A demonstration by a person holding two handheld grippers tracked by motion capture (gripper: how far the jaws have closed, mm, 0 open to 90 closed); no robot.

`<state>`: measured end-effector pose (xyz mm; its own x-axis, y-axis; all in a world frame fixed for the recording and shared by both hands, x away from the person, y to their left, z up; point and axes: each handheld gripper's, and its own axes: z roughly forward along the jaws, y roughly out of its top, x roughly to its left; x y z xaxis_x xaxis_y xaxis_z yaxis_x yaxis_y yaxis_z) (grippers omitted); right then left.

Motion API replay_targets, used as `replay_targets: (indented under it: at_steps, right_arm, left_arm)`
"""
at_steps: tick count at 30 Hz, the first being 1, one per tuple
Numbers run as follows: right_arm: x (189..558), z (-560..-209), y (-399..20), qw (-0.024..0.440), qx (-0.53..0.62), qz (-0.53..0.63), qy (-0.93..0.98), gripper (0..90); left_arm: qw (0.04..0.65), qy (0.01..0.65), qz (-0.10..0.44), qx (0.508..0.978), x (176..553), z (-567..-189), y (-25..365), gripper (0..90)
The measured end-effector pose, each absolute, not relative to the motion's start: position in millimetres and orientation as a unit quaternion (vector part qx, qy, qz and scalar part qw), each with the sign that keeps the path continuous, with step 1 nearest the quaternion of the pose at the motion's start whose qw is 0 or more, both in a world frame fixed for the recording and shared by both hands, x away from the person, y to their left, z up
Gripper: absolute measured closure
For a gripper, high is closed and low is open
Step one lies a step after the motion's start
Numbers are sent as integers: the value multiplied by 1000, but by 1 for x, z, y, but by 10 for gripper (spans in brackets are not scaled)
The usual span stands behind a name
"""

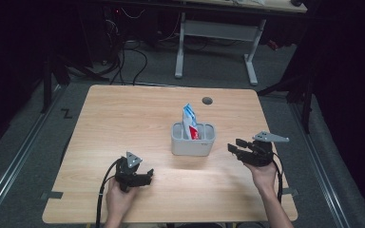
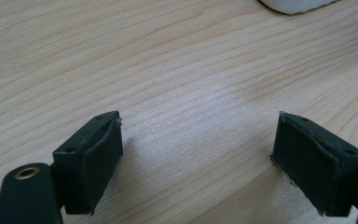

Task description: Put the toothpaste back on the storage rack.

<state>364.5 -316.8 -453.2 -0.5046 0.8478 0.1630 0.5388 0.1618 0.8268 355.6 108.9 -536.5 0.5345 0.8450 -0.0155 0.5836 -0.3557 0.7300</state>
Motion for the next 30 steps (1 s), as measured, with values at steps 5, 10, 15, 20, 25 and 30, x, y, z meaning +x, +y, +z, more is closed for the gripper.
replay_targets:
  at_steps: [5,10,15,20,25,30]
  right_arm:
    - [364,-460,-317,166,471,447,742,499]
    - [364,-468,-316,160,475,444,743,500]
    - [366,-475,-317,151,485,442,739,499]
    - [368,-479,-312,150,485,433,745,499]
    - [370,-484,-310,151,484,430,747,501]
    - [371,-494,-312,150,492,420,747,501]
  left_arm:
    - [352,445,186,802,356,-537,109,162]
    - [352,445,186,802,356,-536,109,162]
    - [352,445,185,803,356,-536,109,162]
    - [352,445,186,802,356,-536,109,162]
    - [352,445,186,802,356,-536,109,162]
    - [352,445,186,802,356,-536,109,161]
